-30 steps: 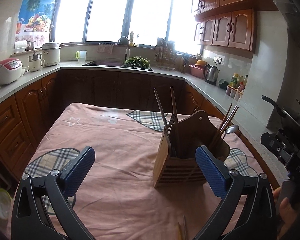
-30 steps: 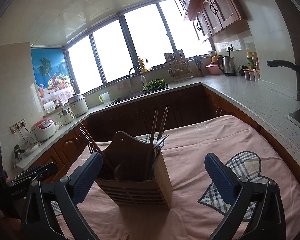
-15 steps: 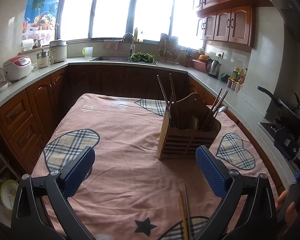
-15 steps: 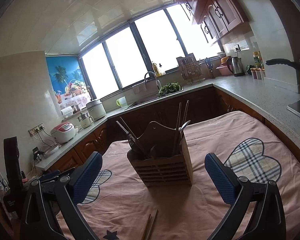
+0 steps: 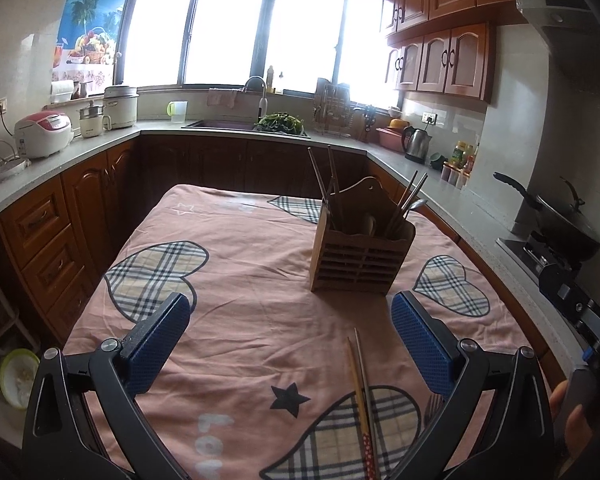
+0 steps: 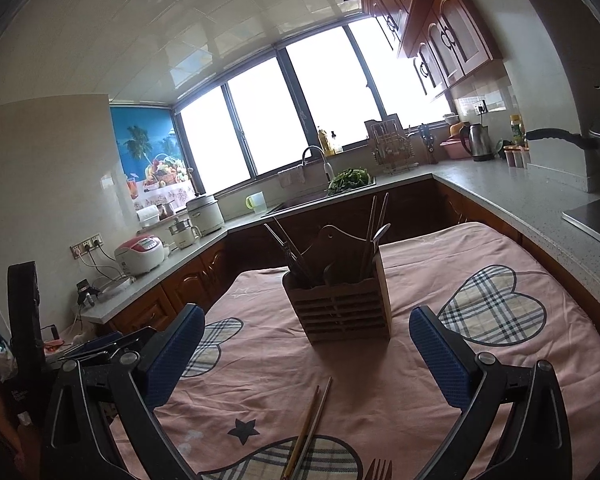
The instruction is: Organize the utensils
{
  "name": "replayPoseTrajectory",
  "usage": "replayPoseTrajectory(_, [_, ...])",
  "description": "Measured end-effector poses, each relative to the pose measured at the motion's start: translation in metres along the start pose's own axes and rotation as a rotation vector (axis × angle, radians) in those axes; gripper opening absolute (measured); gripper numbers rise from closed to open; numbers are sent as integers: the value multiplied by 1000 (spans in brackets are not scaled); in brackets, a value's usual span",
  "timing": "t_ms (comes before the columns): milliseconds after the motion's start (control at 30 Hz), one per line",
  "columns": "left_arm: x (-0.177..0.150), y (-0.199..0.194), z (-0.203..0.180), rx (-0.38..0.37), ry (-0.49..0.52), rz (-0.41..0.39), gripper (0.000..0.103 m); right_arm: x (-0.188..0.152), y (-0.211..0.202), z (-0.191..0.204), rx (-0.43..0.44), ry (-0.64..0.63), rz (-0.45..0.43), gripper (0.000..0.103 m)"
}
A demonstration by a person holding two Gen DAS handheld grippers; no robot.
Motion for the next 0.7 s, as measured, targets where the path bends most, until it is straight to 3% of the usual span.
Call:
replayPoseTrajectory(433, [-38, -35, -7, -4, 20, -53, 103, -33, -34, 4, -32, -86, -19, 103])
replayPoseTrajectory(700, [-37, -57, -20, -6, 81, -105, 103, -35, -60, 5, -71, -140, -39, 103])
Point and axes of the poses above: each gripper's, at about its wrist camera, not at the fingertips, and y roughly the way its jaws point, z to its left, x to its top, the point moved 2 cm from there along y, roughly the way its jaws point, and after that the axes turned 12 degrees about -x, right-handed, at the moved point
